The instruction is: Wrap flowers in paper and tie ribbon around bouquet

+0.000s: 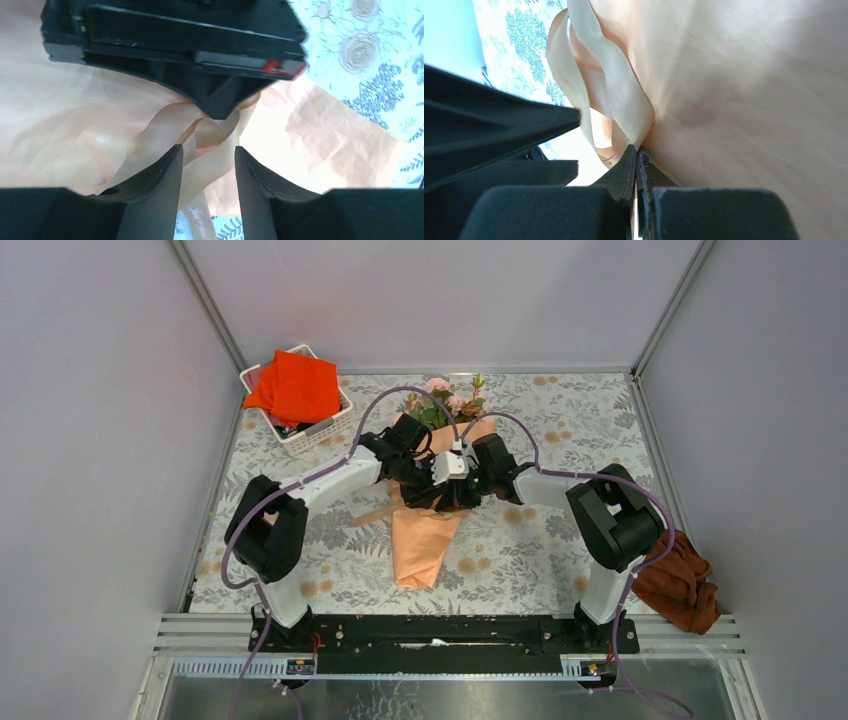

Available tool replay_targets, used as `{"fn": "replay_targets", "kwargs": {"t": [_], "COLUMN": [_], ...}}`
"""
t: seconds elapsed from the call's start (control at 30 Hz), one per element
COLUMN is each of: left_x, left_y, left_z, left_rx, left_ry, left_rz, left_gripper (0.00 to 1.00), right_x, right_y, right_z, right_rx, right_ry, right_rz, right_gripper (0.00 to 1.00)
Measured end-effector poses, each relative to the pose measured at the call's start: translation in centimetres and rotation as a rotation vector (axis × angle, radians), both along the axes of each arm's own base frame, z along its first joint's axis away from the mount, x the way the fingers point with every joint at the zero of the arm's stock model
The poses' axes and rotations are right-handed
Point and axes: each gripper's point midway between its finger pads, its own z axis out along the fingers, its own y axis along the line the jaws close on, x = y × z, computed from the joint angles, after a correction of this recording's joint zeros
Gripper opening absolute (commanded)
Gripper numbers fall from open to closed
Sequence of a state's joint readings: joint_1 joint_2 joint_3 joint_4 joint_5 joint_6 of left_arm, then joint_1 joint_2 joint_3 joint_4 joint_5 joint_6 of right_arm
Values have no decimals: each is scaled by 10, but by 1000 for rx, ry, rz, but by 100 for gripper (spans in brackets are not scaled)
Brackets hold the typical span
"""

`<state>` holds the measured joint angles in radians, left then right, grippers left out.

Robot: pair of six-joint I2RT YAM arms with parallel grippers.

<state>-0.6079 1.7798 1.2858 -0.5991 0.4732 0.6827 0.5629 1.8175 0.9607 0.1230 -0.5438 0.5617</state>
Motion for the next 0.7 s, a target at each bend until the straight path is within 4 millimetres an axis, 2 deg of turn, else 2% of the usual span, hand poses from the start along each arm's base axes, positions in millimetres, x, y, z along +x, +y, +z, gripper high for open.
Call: {"fn": "replay_targets", "kwargs": {"t": [0.07,0.17,0.37,0.53,0.7], "left_x": [-4,-5,10,20,36], "left_y": [1,8,35,67,90], "left_z": [8,18,11,-7,-5], "left_rx": [-10,-11,8,60,49], "left_ry": [-13,-58,-74,-87,-101], "left_rz": [-33,-75,-36,7,37], "left_gripper": [65,71,72,67,68], "right_x": [1,5,15,16,15], "right_y": [0,2,4,3,2], "right_z": [1,6,15,15,14], "right_rx": [-1,0,8,3,-8], "right_ry": [2,-1,-18,-15,-2], "right_rz": [-2,-6,-25,-35,-36], "right_gripper": [0,0,0,0,0]}}
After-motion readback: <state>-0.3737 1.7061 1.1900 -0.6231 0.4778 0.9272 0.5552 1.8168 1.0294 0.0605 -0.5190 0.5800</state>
